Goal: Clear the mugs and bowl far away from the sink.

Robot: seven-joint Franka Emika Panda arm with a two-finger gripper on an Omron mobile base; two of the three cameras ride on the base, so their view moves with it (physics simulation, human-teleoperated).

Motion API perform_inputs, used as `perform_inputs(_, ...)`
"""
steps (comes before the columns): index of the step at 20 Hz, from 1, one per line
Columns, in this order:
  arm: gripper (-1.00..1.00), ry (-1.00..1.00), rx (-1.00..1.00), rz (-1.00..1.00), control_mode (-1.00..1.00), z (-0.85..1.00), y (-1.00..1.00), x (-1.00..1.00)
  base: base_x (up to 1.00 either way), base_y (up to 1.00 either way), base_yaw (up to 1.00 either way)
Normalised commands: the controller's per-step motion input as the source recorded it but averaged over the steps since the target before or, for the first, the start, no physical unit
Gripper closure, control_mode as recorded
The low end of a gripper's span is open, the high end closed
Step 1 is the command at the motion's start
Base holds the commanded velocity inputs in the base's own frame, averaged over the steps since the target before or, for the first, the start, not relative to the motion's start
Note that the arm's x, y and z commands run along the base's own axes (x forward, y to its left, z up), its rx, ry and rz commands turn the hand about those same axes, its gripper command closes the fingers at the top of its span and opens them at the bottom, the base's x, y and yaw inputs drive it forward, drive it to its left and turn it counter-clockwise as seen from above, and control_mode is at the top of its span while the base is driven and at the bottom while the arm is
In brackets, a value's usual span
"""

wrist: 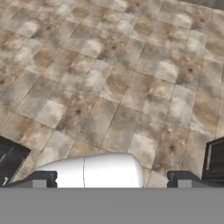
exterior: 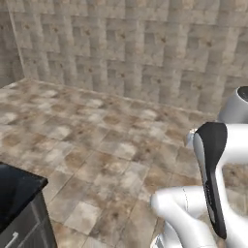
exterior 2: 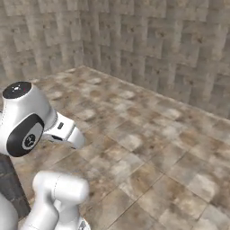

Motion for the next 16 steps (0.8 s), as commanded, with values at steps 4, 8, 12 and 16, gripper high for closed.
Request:
perform_inputs(4,-1.00,0.00,0.00,0.00,1.00,0.00,0.00,0.00,0.00,0.00,1.00)
perform_inputs(8,-1.00,0.00,0.00,0.00,1.00,0.00,0.00,0.00,-0.01,-0.15,0.93)
perform_inputs(12,-1.00,0.00,0.00,0.00,1.00,0.00,0.00,0.00,0.00,-0.07,0.74)
perform_inputs(16,-1.00,0.00,0.00,0.00,1.00,0.00,0.00,0.00,0.14,0.05,0.51)
